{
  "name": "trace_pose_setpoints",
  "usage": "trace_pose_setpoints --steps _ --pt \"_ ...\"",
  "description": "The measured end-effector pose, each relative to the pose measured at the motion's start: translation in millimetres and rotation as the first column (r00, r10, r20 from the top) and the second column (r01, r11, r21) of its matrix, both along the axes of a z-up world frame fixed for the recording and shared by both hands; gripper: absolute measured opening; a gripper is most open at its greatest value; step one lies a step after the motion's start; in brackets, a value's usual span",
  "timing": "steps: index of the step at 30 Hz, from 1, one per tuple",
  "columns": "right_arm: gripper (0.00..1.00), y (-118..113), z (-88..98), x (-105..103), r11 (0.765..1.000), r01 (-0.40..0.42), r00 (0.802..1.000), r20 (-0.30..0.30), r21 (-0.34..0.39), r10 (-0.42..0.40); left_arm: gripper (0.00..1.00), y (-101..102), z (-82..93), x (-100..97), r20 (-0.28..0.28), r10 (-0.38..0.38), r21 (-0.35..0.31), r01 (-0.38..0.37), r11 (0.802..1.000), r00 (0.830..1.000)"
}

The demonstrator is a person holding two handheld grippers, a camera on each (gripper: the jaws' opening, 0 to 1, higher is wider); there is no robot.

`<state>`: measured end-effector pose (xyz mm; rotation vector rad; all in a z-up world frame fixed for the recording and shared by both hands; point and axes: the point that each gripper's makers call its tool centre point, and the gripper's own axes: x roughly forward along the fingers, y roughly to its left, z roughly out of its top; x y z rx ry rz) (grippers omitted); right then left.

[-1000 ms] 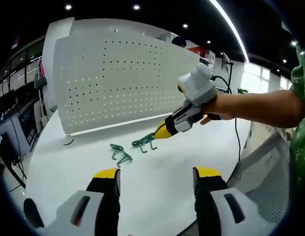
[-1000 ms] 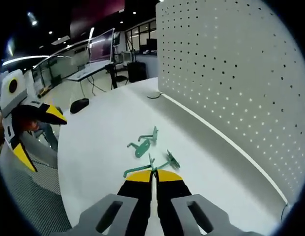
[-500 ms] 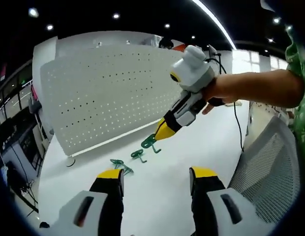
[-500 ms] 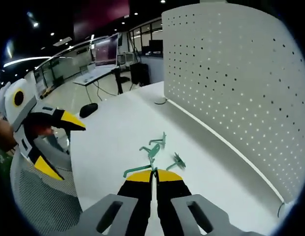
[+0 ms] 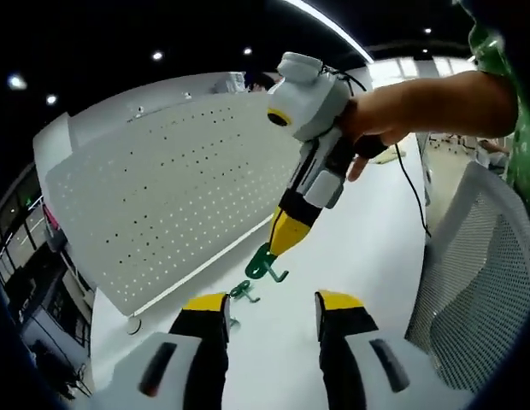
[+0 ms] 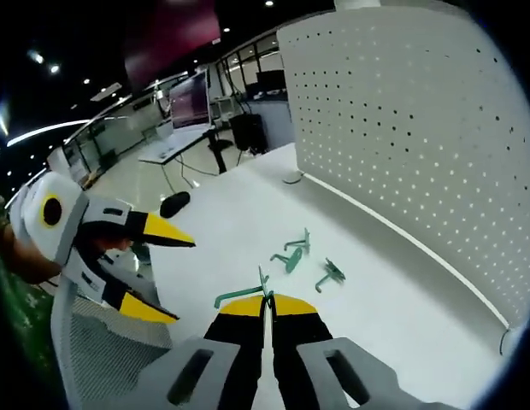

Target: Insert the hook assembly into the mounting plate slot until the hook locks in place.

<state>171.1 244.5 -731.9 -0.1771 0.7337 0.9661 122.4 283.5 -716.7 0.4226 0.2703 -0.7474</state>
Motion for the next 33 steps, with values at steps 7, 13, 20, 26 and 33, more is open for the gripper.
trace_pose_setpoints --steps 7,13,20,26,33 --pt "0.01 9.7 5.0 -12.6 0.998 0.013 0.996 -0.088 0.067 -0.007 0.36 -6.0 1.3 0.0 0.053 -0.04 0.053 0.037 0.998 0.998" --pt "0.01 13.5 6.2 -19.2 0.995 0.017 0.991 -0.132 0.095 -0.005 0.3 -10.2 3.5 -0.5 0.095 -0.066 0.088 0.058 0.994 0.993" --pt "0.01 16.5 5.9 -27.6 0.995 0.016 0.982 -0.19 0.097 0.002 0.22 -11.5 4.8 -0.7 0.119 -0.085 0.111 0.072 0.991 0.989" --pt "0.01 19.0 5.5 -35.2 0.995 0.015 0.967 -0.256 0.101 0.012 0.16 -12.8 4.4 -2.1 0.129 -0.101 0.124 0.085 0.989 0.986" --pt "0.01 17.9 3.4 -41.6 0.995 0.018 0.948 -0.319 0.099 0.014 0.13 -14.7 2.5 -3.8 0.126 -0.115 0.131 0.098 0.986 0.985"
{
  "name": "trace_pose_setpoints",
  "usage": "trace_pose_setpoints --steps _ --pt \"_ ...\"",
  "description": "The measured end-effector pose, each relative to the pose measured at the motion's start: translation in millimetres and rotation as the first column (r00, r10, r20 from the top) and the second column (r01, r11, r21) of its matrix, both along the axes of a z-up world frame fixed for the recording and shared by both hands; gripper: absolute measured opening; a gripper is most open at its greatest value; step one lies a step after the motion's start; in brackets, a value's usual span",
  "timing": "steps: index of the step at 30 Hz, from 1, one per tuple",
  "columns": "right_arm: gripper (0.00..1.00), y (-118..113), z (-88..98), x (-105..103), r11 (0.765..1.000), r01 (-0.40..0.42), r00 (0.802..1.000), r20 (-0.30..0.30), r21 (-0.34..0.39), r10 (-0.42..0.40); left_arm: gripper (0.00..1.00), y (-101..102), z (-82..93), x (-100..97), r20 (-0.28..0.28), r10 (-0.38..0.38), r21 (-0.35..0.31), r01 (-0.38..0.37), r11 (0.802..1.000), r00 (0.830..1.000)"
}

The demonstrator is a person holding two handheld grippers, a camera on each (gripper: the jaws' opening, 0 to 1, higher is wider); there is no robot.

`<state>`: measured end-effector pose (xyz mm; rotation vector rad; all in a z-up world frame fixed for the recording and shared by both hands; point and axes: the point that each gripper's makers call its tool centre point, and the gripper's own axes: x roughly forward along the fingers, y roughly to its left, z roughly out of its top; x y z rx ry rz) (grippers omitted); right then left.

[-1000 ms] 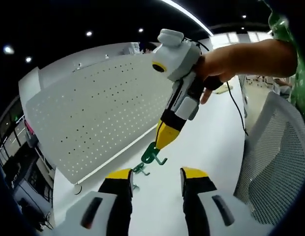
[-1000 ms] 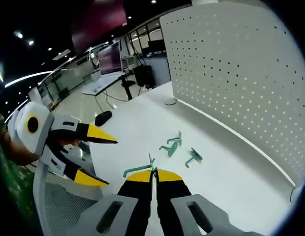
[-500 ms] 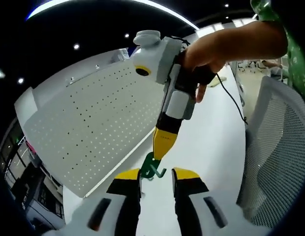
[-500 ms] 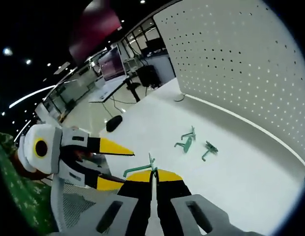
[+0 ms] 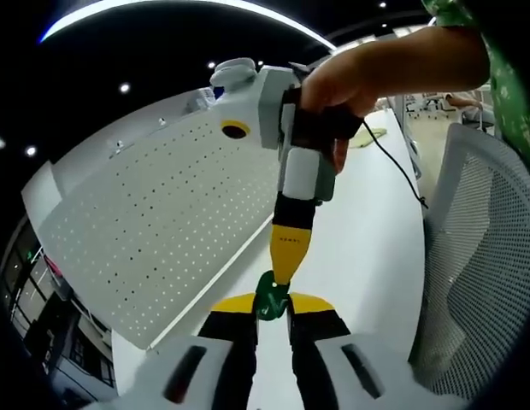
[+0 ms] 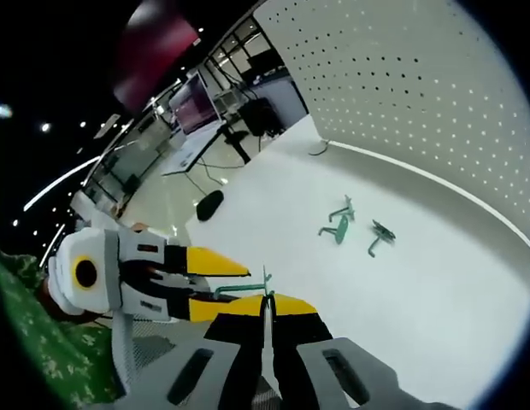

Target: Insert the hook assembly into the mounting plate slot until the hook locks in place.

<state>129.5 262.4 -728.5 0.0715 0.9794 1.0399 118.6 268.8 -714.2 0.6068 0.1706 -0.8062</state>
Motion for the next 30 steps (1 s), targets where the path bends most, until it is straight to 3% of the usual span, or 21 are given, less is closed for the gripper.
trace_pose_setpoints --steps 8,30 --pt "0.01 -0.1 -0.9 -7.0 1.0 -0.013 0.998 -0.055 0.002 0.013 0.09 -2.6 -0.9 -2.0 -0.009 -0.014 -0.01 0.014 1.0 1.0" --pt "0.0 0.4 2.4 -6.8 1.0 -0.021 0.998 -0.061 0.006 0.021 0.02 -3.1 -2.0 -1.7 -0.079 -0.014 -0.093 0.006 0.996 0.997"
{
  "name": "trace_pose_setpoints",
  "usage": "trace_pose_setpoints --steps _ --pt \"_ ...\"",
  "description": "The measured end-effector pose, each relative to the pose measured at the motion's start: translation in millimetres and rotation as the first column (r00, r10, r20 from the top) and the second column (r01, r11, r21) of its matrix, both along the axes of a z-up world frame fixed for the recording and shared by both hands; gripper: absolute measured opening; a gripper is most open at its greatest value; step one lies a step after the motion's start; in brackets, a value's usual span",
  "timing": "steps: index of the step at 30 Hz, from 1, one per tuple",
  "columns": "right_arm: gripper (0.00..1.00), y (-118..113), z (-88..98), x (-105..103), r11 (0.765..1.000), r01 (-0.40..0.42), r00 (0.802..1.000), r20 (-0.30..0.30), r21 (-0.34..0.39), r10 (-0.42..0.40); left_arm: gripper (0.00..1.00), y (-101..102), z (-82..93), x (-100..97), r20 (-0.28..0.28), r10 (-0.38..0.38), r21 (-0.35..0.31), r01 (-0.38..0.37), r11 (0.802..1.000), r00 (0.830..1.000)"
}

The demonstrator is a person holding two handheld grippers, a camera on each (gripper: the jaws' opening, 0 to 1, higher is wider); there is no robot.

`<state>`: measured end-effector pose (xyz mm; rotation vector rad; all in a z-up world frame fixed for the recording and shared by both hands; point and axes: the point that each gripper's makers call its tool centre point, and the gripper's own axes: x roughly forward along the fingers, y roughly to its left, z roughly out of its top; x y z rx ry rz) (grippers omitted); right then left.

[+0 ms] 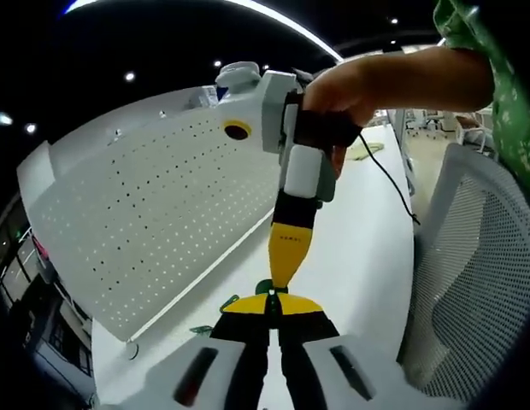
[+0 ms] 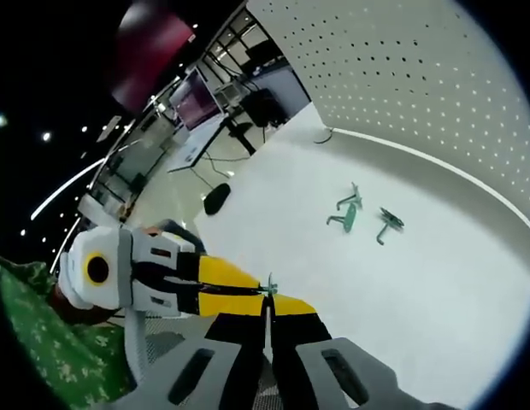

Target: Insert the hook assembly into the mounting plate slot until the hook locks in place.

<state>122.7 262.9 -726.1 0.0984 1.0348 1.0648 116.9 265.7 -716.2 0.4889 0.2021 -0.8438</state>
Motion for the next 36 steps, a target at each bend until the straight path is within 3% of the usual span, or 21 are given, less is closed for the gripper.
trace_pose_setpoints --steps 12,22,36 --pt "0.0 5.2 3.4 3.9 1.0 0.001 0.999 0.048 -0.002 -0.001 0.02 4.8 2.0 2.6 -0.043 0.037 -0.06 -0.039 0.997 0.998" --pt "0.0 5.8 10.2 8.8 0.999 0.03 0.998 0.057 0.019 -0.031 0.08 7.5 2.5 5.4 -0.033 0.058 -0.057 -0.059 0.997 0.998" --pt "0.0 7.8 12.8 6.0 1.0 0.021 0.998 0.065 0.015 -0.022 0.04 9.1 3.5 6.2 -0.027 0.06 -0.057 -0.062 0.996 0.998"
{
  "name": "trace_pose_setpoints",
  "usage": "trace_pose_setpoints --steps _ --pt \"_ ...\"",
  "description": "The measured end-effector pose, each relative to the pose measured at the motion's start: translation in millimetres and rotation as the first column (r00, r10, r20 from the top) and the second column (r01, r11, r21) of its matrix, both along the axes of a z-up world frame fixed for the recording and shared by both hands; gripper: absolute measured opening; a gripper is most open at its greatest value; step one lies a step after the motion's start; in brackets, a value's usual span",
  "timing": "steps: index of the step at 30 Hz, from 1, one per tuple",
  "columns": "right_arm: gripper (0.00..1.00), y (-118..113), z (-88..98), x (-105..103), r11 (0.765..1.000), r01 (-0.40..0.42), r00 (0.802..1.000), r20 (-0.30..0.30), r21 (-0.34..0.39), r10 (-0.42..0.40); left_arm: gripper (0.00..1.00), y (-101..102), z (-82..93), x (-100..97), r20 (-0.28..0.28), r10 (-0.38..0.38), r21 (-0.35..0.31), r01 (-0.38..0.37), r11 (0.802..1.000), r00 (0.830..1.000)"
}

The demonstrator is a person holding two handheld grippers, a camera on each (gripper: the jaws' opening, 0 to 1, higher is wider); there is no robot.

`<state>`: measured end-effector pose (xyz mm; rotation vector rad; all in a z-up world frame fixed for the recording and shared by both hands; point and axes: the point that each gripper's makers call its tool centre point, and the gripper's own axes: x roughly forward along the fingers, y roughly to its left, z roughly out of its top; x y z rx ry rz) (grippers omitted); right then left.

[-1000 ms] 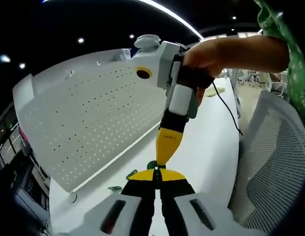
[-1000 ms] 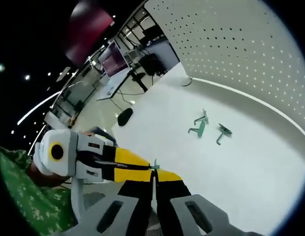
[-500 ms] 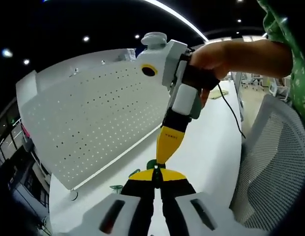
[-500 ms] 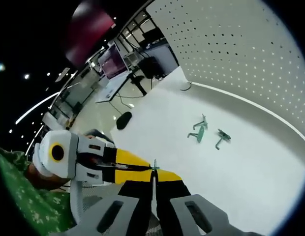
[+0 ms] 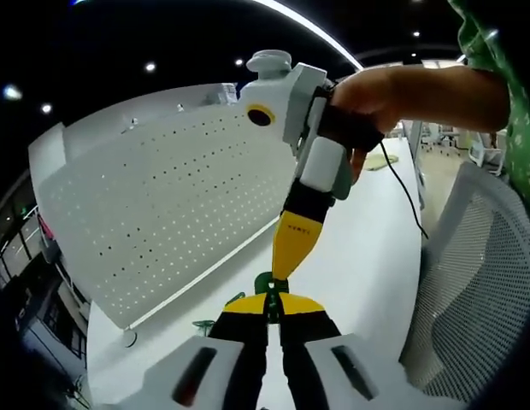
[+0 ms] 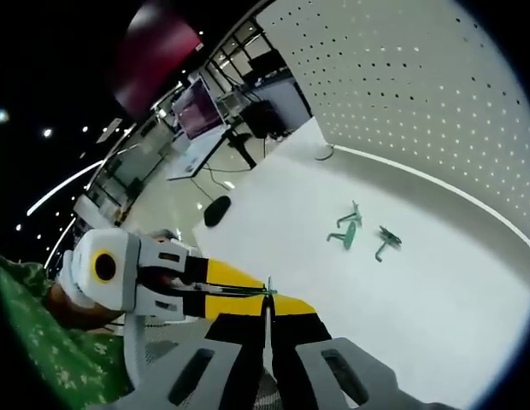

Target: Insert the hook assembly into the mounting plate slot until the hook locks in place.

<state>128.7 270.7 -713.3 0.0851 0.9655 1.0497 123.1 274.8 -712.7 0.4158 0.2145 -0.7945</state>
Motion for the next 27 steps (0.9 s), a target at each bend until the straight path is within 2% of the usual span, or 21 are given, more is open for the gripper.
trace_pose_setpoints --steps 5,12,22,27 --pt "0.0 0.8 2.8 1.4 1.0 0.005 1.0 0.011 0.01 -0.005 0.03 0.9 2.1 0.5 0.004 0.007 -0.012 -0.007 1.0 1.0" --pt "0.01 1.7 7.2 2.0 1.0 -0.011 0.998 0.066 0.02 0.01 0.03 3.0 2.4 0.6 -0.002 0.02 -0.017 -0.02 1.0 1.0" --pt "0.1 -1.5 18.8 10.6 0.999 0.009 0.99 0.138 0.05 -0.016 0.03 7.4 2.9 4.3 -0.026 0.047 -0.052 -0.048 0.997 0.999" --pt "0.19 -2.4 22.3 15.1 0.998 0.019 0.983 0.181 0.067 -0.031 0.03 9.6 2.9 6.6 -0.039 0.06 -0.067 -0.062 0.996 0.997"
